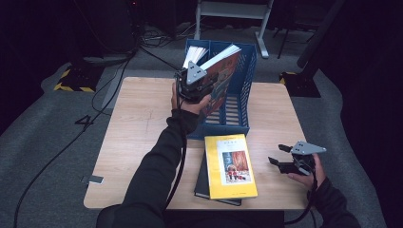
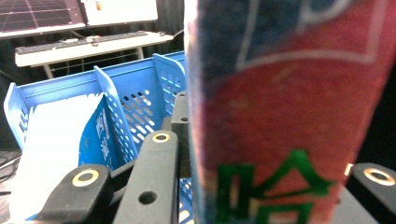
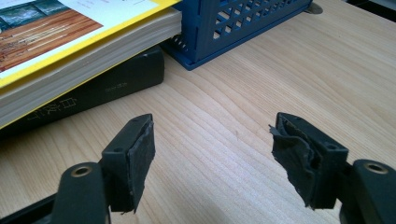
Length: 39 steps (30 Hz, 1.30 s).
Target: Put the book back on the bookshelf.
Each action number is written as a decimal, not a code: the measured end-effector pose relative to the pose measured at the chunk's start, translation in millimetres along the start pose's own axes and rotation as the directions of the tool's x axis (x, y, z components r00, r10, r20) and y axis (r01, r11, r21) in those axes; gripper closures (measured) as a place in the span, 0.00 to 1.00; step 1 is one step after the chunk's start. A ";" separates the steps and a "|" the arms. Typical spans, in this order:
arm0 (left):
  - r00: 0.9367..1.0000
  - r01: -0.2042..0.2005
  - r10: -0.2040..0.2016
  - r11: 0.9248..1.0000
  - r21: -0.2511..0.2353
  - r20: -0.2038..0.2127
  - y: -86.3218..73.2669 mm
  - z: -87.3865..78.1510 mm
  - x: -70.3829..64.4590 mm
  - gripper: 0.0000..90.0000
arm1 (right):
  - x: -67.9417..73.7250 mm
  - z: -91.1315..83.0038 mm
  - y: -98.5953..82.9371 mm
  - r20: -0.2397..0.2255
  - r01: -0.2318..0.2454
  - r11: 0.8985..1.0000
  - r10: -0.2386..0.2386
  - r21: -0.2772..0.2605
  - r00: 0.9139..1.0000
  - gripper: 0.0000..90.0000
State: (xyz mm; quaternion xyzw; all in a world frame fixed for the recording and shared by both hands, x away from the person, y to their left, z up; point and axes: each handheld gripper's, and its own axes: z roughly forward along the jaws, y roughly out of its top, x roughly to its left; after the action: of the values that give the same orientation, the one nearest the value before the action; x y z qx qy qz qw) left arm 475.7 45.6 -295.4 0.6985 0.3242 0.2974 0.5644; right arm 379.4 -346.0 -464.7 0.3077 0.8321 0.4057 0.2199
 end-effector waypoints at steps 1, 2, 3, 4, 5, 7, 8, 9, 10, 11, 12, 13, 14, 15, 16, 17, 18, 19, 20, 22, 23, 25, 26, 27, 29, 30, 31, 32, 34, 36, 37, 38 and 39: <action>1.000 0.001 -0.001 1.000 0.005 -0.008 0.4 2.4 0.3 0.83 | 0.2 -0.3 0.0 -0.002 0.000 1.000 0.000 -0.003 1.000 0.34; 1.000 0.003 -0.003 1.000 0.008 -0.016 0.6 4.0 0.5 0.83 | 0.2 -0.4 -0.1 -0.003 0.001 1.000 -0.001 -0.004 1.000 0.34; 1.000 0.010 -0.010 1.000 0.011 -0.022 1.2 7.0 1.6 0.83 | 0.1 -0.4 -0.1 -0.003 0.002 1.000 -0.002 -0.004 1.000 0.34; 1.000 0.010 -0.010 1.000 0.011 -0.022 1.2 7.0 1.6 0.83 | 0.1 -0.4 -0.1 -0.003 0.002 1.000 -0.002 -0.004 1.000 0.34; 1.000 0.012 -0.012 1.000 0.013 -0.026 2.0 9.4 2.2 0.83 | 0.1 -0.3 -0.3 -0.003 0.001 1.000 -0.001 -0.004 1.000 0.34; 0.999 0.029 -0.028 1.000 0.011 -0.036 3.0 14.1 2.8 0.83 | -0.1 0.0 -0.5 -0.006 0.002 1.000 -0.002 -0.002 1.000 0.34; 0.999 0.025 -0.025 1.000 0.012 -0.039 3.8 16.7 3.4 0.83 | 0.1 0.1 -0.6 -0.009 0.002 1.000 -0.002 -0.001 1.000 0.34; 0.999 0.022 -0.022 1.000 0.013 -0.048 4.6 19.0 3.1 0.83 | 0.4 0.2 -0.6 -0.009 0.005 1.000 -0.005 -0.002 1.000 0.34; 0.998 0.022 -0.021 1.000 0.017 -0.053 5.5 21.6 2.8 0.83 | 0.7 0.1 -0.5 -0.008 0.008 1.000 -0.008 -0.001 1.000 0.34; 0.998 0.024 -0.023 1.000 0.017 -0.058 6.1 24.0 2.5 0.83 | 1.1 0.0 -0.4 -0.007 0.011 1.000 -0.011 0.000 1.000 0.34; 0.998 0.022 -0.021 0.999 0.023 -0.066 6.7 26.2 2.3 0.83 | 1.1 -0.2 -0.4 -0.010 0.011 1.000 -0.011 -0.001 1.000 0.34; 0.997 0.031 -0.029 0.999 0.026 -0.073 7.2 29.0 2.9 0.83 | 1.0 -0.2 -0.5 -0.011 0.011 1.000 -0.011 -0.001 1.000 0.34; 0.997 0.036 -0.034 0.999 0.026 -0.076 7.5 30.7 3.4 0.83 | 1.0 -0.1 -0.6 -0.011 0.010 1.000 -0.010 0.000 1.000 0.34; 0.996 0.043 -0.041 0.999 0.025 -0.083 7.6 32.7 3.7 0.83 | 1.0 -0.2 -0.7 -0.011 0.011 1.000 -0.011 0.000 1.000 0.34; 0.995 0.051 -0.049 0.998 0.026 -0.090 7.9 35.2 3.9 0.83 | 1.0 -0.1 -0.8 -0.012 0.010 1.000 -0.010 -0.002 1.000 0.34; 0.994 0.051 -0.048 0.998 0.027 -0.098 8.0 36.9 3.9 0.83 | 1.1 -0.2 -0.8 -0.013 0.011 1.000 -0.011 -0.001 1.000 0.34; 0.993 0.052 -0.049 0.998 0.028 -0.107 8.0 38.4 4.0 0.83 | 1.2 -0.1 -0.8 -0.014 0.014 1.000 -0.014 -0.001 1.000 0.34; 0.992 0.059 -0.055 0.998 0.026 -0.117 7.9 39.9 4.2 0.83 | 1.2 0.2 -0.9 -0.014 0.015 1.000 -0.015 -0.001 1.000 0.34; 0.991 0.063 -0.059 0.998 0.028 -0.121 7.9 41.7 4.9 0.83 | 1.4 0.4 -1.1 -0.015 0.017 1.000 -0.017 0.001 1.000 0.34; 0.989 0.067 -0.063 0.997 0.030 -0.135 7.9 45.3 6.2 0.83 | 2.0 0.6 -1.2 -0.017 0.022 1.000 -0.021 0.005 1.000 0.34; 0.989 0.066 -0.061 0.997 0.033 -0.138 8.2 46.8 7.0 0.83 | 2.1 0.7 -1.3 -0.018 0.022 1.000 -0.022 0.005 1.000 0.34; 0.987 0.065 -0.060 0.998 0.026 -0.151 7.9 50.2 7.7 0.83 | 2.6 1.1 -1.4 -0.020 0.025 1.000 -0.025 0.006 0.999 0.34; 0.986 0.061 -0.056 0.998 0.027 -0.155 8.1 52.2 7.7 0.83 | 2.7 1.2 -1.4 -0.021 0.027 1.000 -0.027 0.005 0.999 0.34; 0.986 0.059 -0.053 0.998 0.032 -0.159 8.6 55.0 7.7 0.83 | 2.7 1.3 -1.3 -0.020 0.029 1.000 -0.029 0.005 0.999 0.34; 0.986 0.068 -0.063 0.997 0.027 -0.156 9.2 59.0 8.5 0.83 | 3.0 1.7 -1.2 -0.020 0.031 1.000 -0.031 0.005 0.999 0.34; 0.985 0.076 -0.071 0.997 0.025 -0.159 9.4 61.2 8.4 0.83 | 3.3 1.8 -1.2 -0.019 0.031 0.999 -0.031 0.007 0.999 0.34; 0.984 0.079 -0.073 0.997 0.027 -0.162 9.9 63.1 8.9 0.83 | 3.3 1.8 -1.2 -0.020 0.032 0.999 -0.032 0.008 0.999 0.34; 0.984 0.085 -0.080 0.996 0.025 -0.161 10.1 65.2 9.1 0.83 | 3.3 1.8 -1.2 -0.021 0.032 0.999 -0.032 0.008 0.999 0.34; 0.981 0.081 -0.076 0.996 0.026 -0.178 10.2 69.7 7.9 0.83 | 3.3 1.5 -1.2 -0.020 0.033 0.999 -0.033 0.006 0.999 0.34; 0.980 0.087 -0.080 0.996 0.026 -0.180 9.8 71.8 7.9 0.83 | 3.2 1.5 -1.3 -0.021 0.032 0.999 -0.032 0.005 0.999 0.33; 0.979 0.088 -0.082 0.996 0.027 -0.185 9.1 74.6 7.7 0.83 | 3.2 1.5 -1.4 -0.022 0.032 0.999 -0.032 0.005 0.999 0.33; 0.977 0.103 -0.097 0.994 0.021 -0.189 7.3 77.5 7.6 0.83 | 3.3 1.5 -1.5 -0.024 0.034 0.999 -0.034 0.006 0.999 0.34; 0.977 0.101 -0.095 0.995 0.024 -0.192 6.4 79.4 7.3 0.83 | 3.5 1.5 -1.5 -0.024 0.034 0.999 -0.033 0.007 0.999 0.33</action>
State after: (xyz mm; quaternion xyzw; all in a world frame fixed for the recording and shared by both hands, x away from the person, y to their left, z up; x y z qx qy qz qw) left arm 542.9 3.2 -303.6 0.6596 0.4156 0.3291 0.5328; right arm 377.3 -343.4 -467.2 0.2897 0.8411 0.4027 0.2156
